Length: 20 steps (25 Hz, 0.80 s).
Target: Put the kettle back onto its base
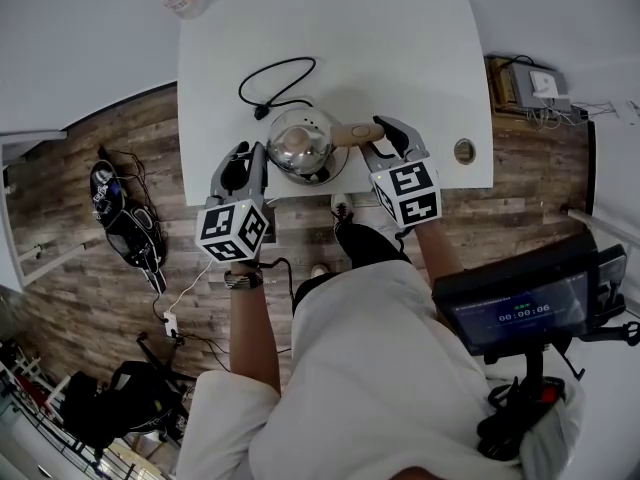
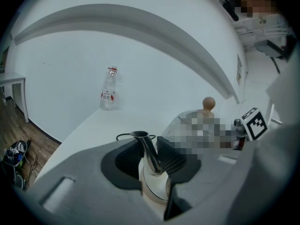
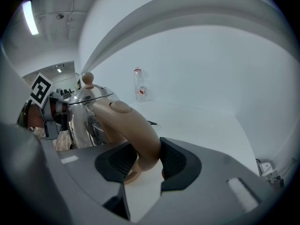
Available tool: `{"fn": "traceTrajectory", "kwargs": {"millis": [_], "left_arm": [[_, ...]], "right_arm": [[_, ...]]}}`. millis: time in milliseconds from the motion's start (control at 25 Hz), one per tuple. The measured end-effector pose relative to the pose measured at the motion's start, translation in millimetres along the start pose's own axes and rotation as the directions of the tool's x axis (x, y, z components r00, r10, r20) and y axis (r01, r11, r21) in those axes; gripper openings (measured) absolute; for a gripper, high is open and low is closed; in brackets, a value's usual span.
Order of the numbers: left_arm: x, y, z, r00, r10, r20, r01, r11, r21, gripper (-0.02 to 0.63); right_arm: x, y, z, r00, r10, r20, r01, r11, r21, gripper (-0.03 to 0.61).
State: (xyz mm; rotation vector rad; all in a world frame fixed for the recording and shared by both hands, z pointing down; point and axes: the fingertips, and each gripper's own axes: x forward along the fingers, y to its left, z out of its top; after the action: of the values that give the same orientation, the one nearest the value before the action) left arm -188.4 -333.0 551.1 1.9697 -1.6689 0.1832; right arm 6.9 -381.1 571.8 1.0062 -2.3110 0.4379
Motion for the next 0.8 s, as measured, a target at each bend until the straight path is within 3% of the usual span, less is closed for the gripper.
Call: {"fn": "traceTrajectory", "kwargs": {"millis": [800], "left_arm": [[9, 0, -1, 1.0, -0.002, -0.009, 0.002, 1.0, 0.011, 0.106]], "right_arm": [[4, -3, -9, 1.0, -0.004, -0.012, 0.005, 1.0, 0.026, 0.15]]}}
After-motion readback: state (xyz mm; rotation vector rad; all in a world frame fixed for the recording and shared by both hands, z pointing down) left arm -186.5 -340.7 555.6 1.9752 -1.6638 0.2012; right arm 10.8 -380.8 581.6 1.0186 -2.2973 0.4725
